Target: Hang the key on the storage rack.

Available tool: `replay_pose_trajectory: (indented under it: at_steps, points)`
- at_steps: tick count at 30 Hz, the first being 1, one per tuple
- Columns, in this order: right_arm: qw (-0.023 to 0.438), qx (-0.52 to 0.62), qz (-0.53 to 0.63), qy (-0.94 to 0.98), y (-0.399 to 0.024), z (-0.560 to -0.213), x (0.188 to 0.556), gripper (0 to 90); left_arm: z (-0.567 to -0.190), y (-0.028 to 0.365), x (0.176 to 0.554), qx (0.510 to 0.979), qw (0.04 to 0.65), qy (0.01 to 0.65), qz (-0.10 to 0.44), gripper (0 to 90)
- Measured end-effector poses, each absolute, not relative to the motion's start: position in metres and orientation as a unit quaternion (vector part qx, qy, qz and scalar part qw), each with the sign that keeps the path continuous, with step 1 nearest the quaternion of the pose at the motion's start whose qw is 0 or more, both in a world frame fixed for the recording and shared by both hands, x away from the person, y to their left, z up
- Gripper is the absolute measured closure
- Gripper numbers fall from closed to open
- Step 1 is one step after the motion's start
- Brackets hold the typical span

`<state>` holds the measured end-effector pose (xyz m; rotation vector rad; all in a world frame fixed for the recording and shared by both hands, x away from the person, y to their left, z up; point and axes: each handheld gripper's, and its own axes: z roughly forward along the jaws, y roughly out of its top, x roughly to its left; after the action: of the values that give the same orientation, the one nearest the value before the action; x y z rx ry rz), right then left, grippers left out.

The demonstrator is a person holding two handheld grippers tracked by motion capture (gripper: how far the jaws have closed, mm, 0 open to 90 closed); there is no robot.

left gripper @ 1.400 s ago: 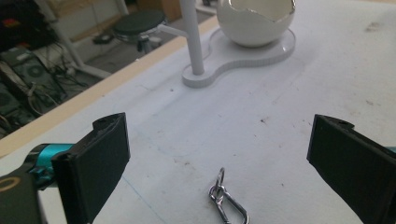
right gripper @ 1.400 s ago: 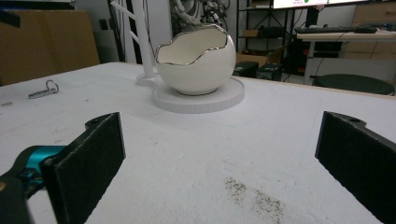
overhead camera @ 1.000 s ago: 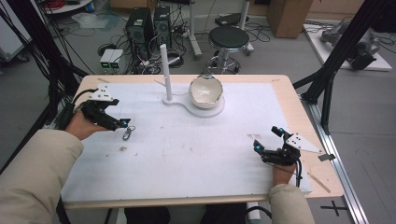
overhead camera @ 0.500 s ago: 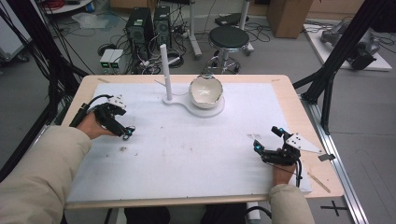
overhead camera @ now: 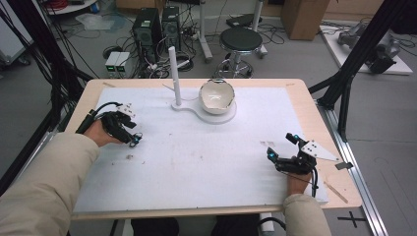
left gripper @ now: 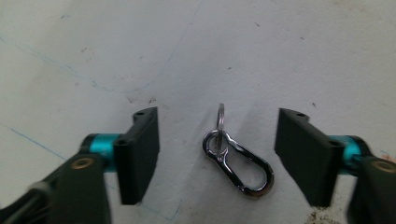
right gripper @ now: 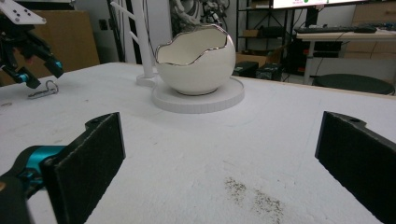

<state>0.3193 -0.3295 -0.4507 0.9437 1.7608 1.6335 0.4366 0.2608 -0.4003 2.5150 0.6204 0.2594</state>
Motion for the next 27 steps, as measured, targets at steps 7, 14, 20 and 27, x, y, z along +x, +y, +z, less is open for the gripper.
replay_pose_trajectory:
  at_steps: [7,14,20,27]
  points:
    - [0.278,0.351,0.608,0.656,-0.3295,-0.4507,0.3194,0.6,-0.4024,0.2614,0.4363,0.939,0.257,0.212,0.089,54.6]
    - [0.278,0.351,0.608,0.656,-0.3295,-0.4507,0.3194,0.6,-0.4028,0.2619,0.4372,0.94,0.254,0.209,0.09,71.3]
    - [0.277,0.351,0.608,0.656,-0.3295,-0.4507,0.3194,0.6,-0.4035,0.2619,0.4377,0.939,0.258,0.21,0.09,79.0]
    - [0.276,0.352,0.609,0.655,-0.3295,-0.4508,0.3193,0.5,-0.4035,0.2625,0.4382,0.938,0.263,0.209,0.086,88.0]
